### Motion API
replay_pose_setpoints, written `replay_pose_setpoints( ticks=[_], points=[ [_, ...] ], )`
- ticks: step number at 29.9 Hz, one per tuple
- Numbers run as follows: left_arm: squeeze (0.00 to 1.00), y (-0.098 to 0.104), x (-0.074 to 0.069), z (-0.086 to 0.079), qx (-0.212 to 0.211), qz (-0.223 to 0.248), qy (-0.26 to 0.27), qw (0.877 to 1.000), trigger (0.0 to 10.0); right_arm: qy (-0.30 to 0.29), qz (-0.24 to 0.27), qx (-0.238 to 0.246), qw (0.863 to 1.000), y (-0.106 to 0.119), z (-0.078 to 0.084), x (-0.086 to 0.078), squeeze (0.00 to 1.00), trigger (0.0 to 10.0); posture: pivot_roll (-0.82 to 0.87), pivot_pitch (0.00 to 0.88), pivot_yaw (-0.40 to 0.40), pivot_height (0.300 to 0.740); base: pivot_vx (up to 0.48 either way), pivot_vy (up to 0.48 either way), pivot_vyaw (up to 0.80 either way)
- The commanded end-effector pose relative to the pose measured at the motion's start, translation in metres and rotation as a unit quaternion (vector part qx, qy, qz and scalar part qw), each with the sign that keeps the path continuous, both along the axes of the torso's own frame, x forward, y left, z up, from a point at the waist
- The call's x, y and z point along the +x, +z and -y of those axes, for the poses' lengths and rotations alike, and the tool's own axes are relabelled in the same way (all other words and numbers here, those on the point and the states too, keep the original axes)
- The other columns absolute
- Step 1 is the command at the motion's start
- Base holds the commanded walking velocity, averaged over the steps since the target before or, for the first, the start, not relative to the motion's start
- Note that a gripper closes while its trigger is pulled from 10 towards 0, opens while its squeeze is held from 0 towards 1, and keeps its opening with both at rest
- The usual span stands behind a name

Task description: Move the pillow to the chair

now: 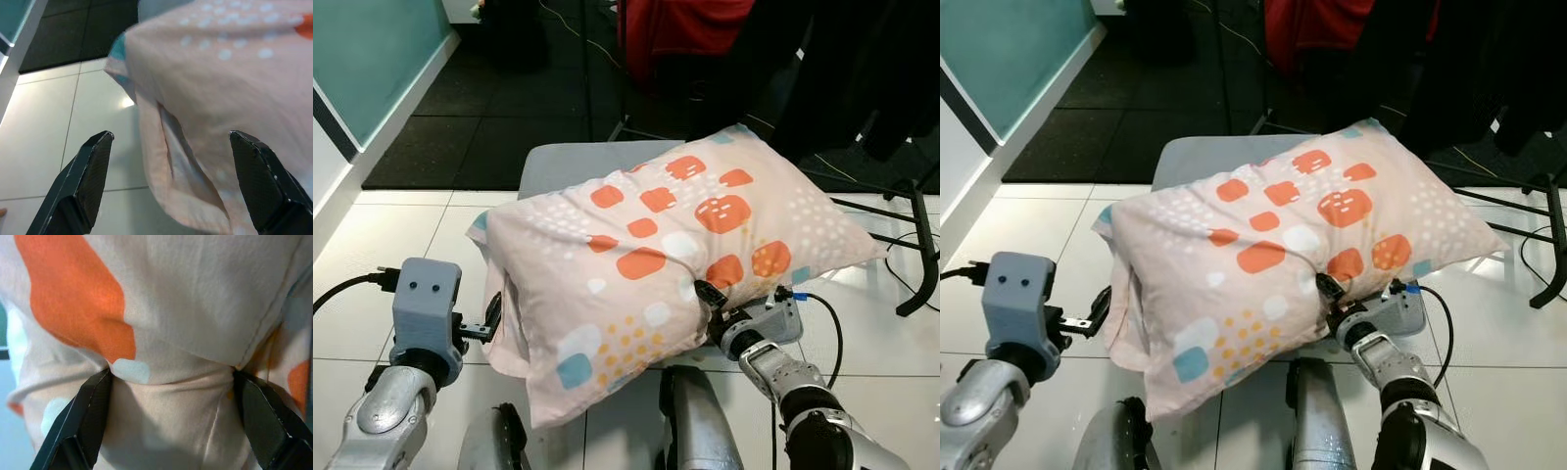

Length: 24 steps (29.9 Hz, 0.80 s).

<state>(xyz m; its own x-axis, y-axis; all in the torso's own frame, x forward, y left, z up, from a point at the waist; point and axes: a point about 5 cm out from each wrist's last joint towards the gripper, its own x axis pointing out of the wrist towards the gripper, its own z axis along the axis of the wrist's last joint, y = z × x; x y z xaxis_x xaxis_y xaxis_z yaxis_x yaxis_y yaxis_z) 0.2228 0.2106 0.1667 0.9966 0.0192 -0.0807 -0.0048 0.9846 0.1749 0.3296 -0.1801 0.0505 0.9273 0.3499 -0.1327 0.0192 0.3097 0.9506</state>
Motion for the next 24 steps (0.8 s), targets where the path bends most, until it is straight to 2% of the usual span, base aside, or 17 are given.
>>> replay_pose_setpoints(
  ticks=[1, 5, 7, 11, 16, 17, 18, 19, 21, 24],
  points=[
    [0.0, -0.001, -0.005, -0.003, 0.011, -0.012, -0.001, 1.0, 10.0, 0.029, 0.003, 0.037, 0.999, -0.003, -0.014, -0.003, 0.0, 10.0, 0.01, 0.305, 0.026, 0.431, 0.0, 0.0, 0.0],
    [0.0, -0.001, -0.006, -0.004, 0.013, -0.015, -0.001, 1.0, 10.0, 0.044, 0.019, 0.047, 0.998, 0.002, -0.017, -0.001, 0.0, 10.0, 0.01, 0.309, 0.029, 0.431, 0.0, 0.0, 0.0],
    [0.0, 0.001, -0.006, -0.006, 0.016, -0.016, -0.002, 1.0, 10.0, 0.072, 0.017, 0.033, 0.997, 0.004, -0.027, 0.001, 0.0, 10.0, 0.02, 0.312, 0.032, 0.431, 0.0, 0.0, 0.0],
    [0.0, 0.003, -0.005, -0.008, 0.019, -0.016, -0.002, 1.0, 10.0, 0.086, 0.028, 0.03, 0.995, 0.01, -0.033, 0.006, 0.0, 10.0, 0.02, 0.312, 0.037, 0.431, 0.0, 0.0, 0.0],
    [0.0, 0.003, -0.005, -0.007, 0.023, -0.018, -0.003, 1.0, 10.0, 0.083, 0.038, -0.026, 0.996, 0.022, -0.037, 0.018, 0.0, 10.0, 0.02, 0.31, 0.039, 0.431, 0.0, 0.0, 0.0],
    [0.0, 0.003, -0.005, -0.007, 0.024, -0.018, -0.003, 1.0, 10.0, 0.08, 0.048, -0.025, 0.995, 0.027, -0.037, 0.022, 0.0, 4.3, 0.02, 0.309, 0.039, 0.431, 0.0, 0.0, 0.0],
    [0.0, 0.003, -0.005, -0.007, 0.024, -0.018, -0.003, 1.0, 10.0, 0.08, 0.048, -0.025, 0.995, 0.027, -0.037, 0.022, 0.0, 4.3, 0.02, 0.309, 0.039, 0.431, 0.0, 0.0, 0.0],
    [0.0, 0.003, -0.005, -0.008, 0.025, -0.019, -0.003, 1.0, 10.0, 0.083, 0.076, -0.024, 0.993, 0.039, -0.036, 0.028, 0.0, 0.0, 0.02, 0.304, 0.035, 0.431, 0.0, 0.0, 0.0],
    [0.0, 0.003, -0.005, -0.008, 0.025, -0.018, -0.003, 1.0, 10.0, 0.096, 0.093, -0.049, 0.99, 0.044, -0.037, 0.031, 0.0, 0.0, 0.02, 0.304, 0.035, 0.431, 0.0, 0.0, 0.0],
    [0.0, 0.003, -0.005, -0.008, 0.025, -0.019, -0.003, 1.0, 10.0, 0.095, 0.099, -0.051, 0.989, 0.047, -0.036, 0.032, 0.0, 0.0, 0.02, 0.297, 0.035, 0.431, 0.0, 0.0, 0.0]
  ],
)
